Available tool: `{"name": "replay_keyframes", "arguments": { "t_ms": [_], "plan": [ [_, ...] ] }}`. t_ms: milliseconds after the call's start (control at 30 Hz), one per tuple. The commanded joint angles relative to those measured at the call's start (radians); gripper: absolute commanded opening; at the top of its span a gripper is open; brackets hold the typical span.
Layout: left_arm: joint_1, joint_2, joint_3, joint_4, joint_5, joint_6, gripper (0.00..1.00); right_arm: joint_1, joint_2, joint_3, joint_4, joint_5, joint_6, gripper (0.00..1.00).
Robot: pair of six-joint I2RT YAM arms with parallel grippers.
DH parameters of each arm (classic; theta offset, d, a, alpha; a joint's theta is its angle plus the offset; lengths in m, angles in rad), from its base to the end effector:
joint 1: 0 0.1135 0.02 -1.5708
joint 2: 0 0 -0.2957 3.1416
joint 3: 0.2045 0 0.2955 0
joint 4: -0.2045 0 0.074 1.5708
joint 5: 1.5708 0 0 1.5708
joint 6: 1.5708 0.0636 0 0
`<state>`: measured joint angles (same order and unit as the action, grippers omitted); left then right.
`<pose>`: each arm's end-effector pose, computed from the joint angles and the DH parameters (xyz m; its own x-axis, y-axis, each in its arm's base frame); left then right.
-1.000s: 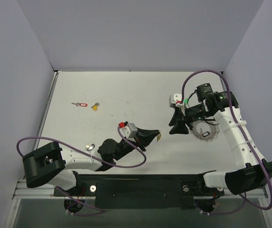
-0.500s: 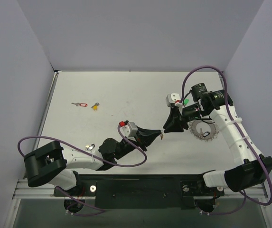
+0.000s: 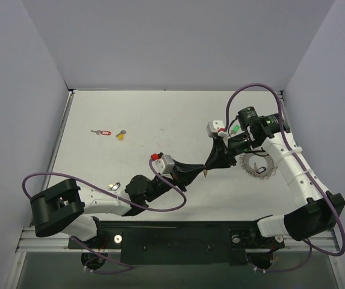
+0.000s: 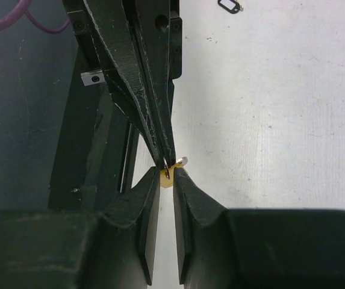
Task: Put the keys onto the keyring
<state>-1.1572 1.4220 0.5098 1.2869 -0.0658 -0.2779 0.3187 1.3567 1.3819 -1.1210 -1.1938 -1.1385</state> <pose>0.1359 -0.2992 0.2641 -0.1025 -0.4477 -0.8883 0.8954 0.3476 -0.2784 0.2564 0.1469 0.3831 0.1176 -0.3132 -0.9424 -0.9843 -0.1624 -0.0688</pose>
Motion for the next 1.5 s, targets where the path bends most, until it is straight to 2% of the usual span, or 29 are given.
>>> {"name": "replay_keyframes", "arguments": {
  "t_ms": [0,100,133,500,567,600,700,833,1000,1067,1133,1233,1467],
  "plan": [
    [0.004,-0.008,0.038,0.356,0.015,-0.009,0.0,0.017,0.012,-0.011,-0.02,-0.046,-0.027,0.1],
    [0.004,-0.009,0.036,0.356,0.015,-0.009,0.0,0.017,0.013,-0.009,-0.019,-0.044,-0.027,0.05],
    [0.004,-0.009,0.036,0.356,0.014,-0.009,0.0,0.017,0.012,-0.011,-0.019,-0.044,-0.029,0.0],
    [0.004,-0.023,0.019,0.289,-0.005,-0.006,0.0,0.019,-0.008,-0.014,-0.039,-0.014,-0.027,0.0],
    [0.004,-0.047,0.012,0.229,-0.005,-0.004,0.15,0.026,-0.01,-0.015,-0.039,0.023,-0.012,0.0],
    [0.004,-0.07,0.009,0.174,-0.002,-0.003,0.27,0.032,-0.01,-0.017,-0.039,0.039,-0.007,0.0],
    [0.004,-0.132,-0.002,0.033,0.006,0.025,0.46,0.04,-0.011,-0.026,-0.037,0.114,0.029,0.0],
    [0.004,-0.251,0.006,-0.26,0.03,0.098,0.57,0.059,-0.007,-0.023,-0.043,0.235,0.085,0.0],
    [-0.009,-0.304,0.1,-0.682,0.095,0.229,0.57,0.1,0.01,-0.011,-0.105,0.414,0.045,0.0],
    [-0.025,-0.285,0.136,-0.769,0.093,0.302,0.57,0.108,0.025,-0.004,-0.118,0.441,0.042,0.0],
    [-0.039,-0.259,0.163,-0.807,0.081,0.356,0.56,0.109,0.045,0.002,-0.134,0.451,0.04,0.0],
    [-0.044,-0.197,0.2,-0.818,0.081,0.396,0.49,0.111,0.079,0.009,-0.16,0.462,0.019,0.0],
    [-0.042,-0.077,0.253,-0.71,0.118,0.398,0.45,0.112,0.097,0.006,-0.166,0.467,0.011,0.0]
  ]
}}
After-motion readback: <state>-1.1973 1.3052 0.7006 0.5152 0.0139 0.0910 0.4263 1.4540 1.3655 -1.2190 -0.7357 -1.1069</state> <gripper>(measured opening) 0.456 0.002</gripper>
